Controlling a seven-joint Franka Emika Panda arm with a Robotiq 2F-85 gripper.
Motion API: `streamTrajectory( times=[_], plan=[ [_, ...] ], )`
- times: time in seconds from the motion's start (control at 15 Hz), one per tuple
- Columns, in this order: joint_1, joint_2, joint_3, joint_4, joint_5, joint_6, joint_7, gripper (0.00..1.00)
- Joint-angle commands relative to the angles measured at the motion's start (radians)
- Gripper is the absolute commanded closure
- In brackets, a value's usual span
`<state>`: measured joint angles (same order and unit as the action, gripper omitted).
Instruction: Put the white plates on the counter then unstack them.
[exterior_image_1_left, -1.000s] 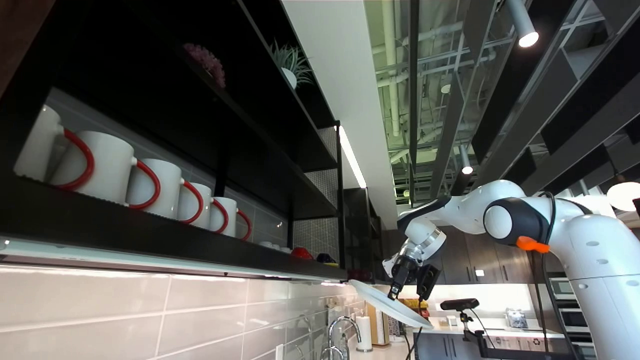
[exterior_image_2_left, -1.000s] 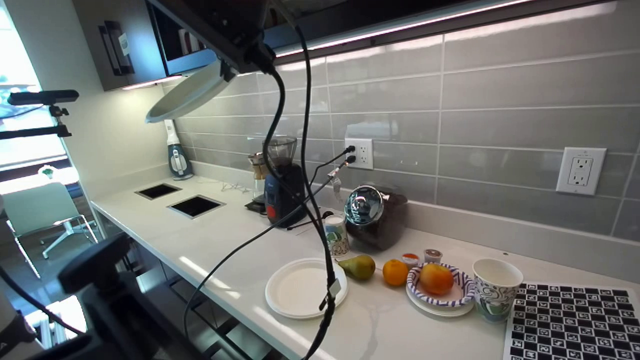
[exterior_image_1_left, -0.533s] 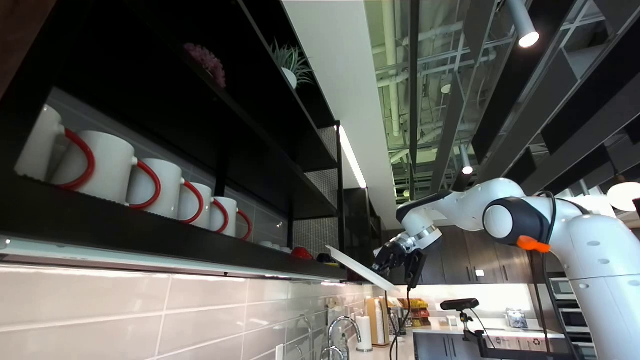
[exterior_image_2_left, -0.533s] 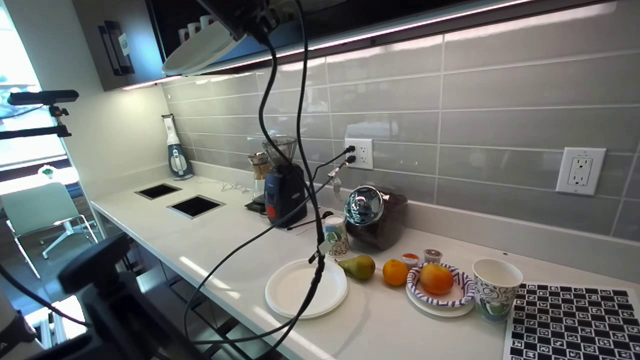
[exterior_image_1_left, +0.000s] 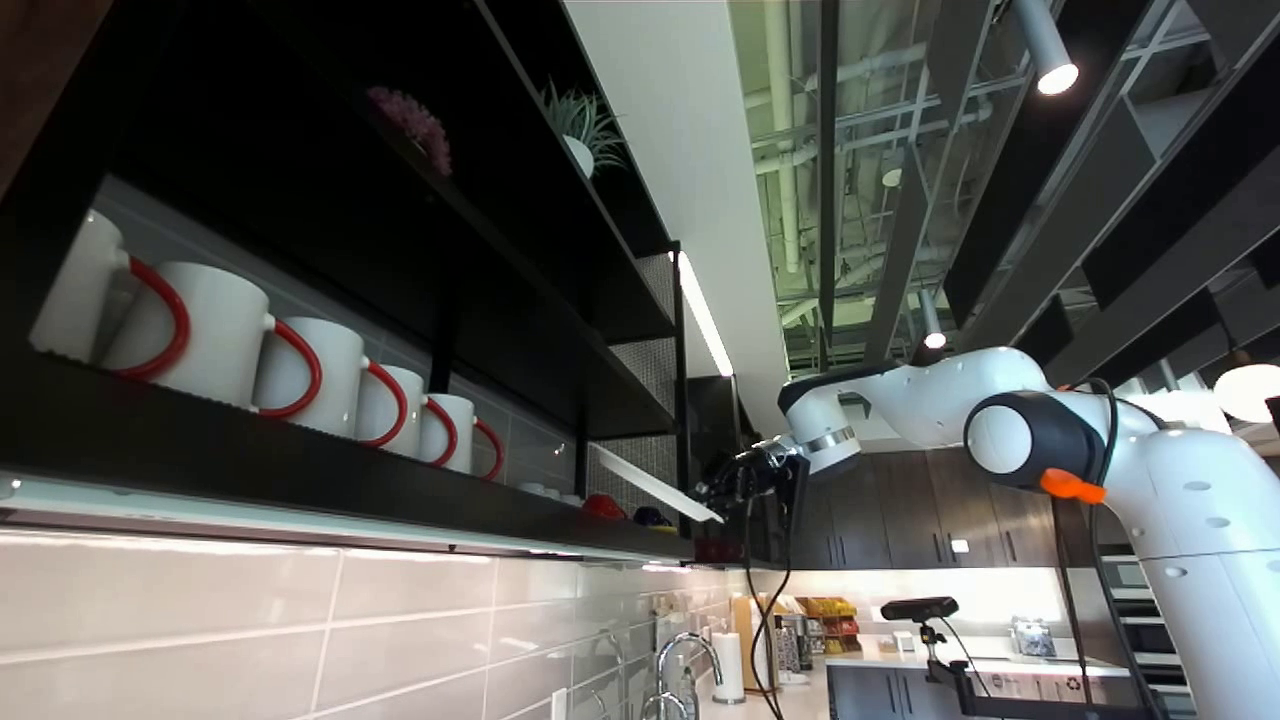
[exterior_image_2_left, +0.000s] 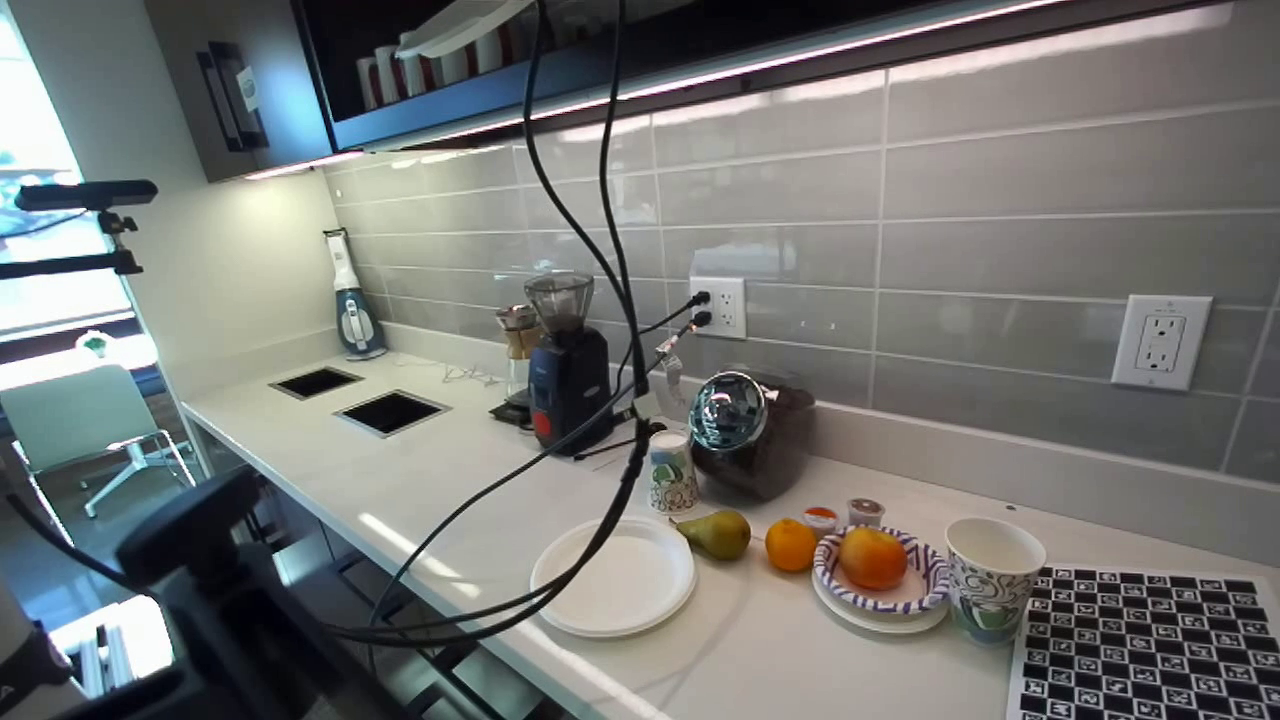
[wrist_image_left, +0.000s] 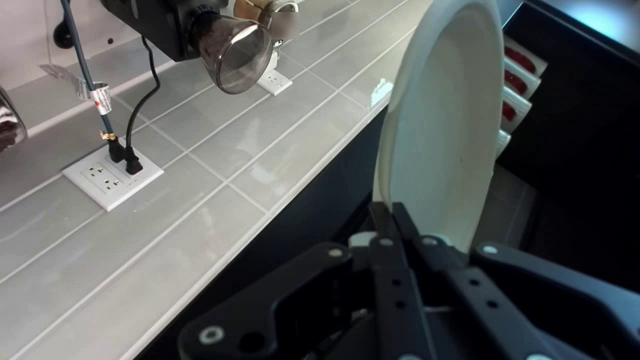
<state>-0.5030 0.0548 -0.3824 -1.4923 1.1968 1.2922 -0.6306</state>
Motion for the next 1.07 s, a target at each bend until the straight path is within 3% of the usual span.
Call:
streamTrajectory(
  times=[0.0,0.67,1.0],
  plan=[
    [0.019,0.005,-0.016,0.015,0.003,0.001,0.018,0.98],
    [0.037,0.028,-0.006,0.077,0.049,0.069,0.111,0.99],
    [0.044,0.086,0.001,0.176,0.13,0.085,0.275,0.99]
  ],
)
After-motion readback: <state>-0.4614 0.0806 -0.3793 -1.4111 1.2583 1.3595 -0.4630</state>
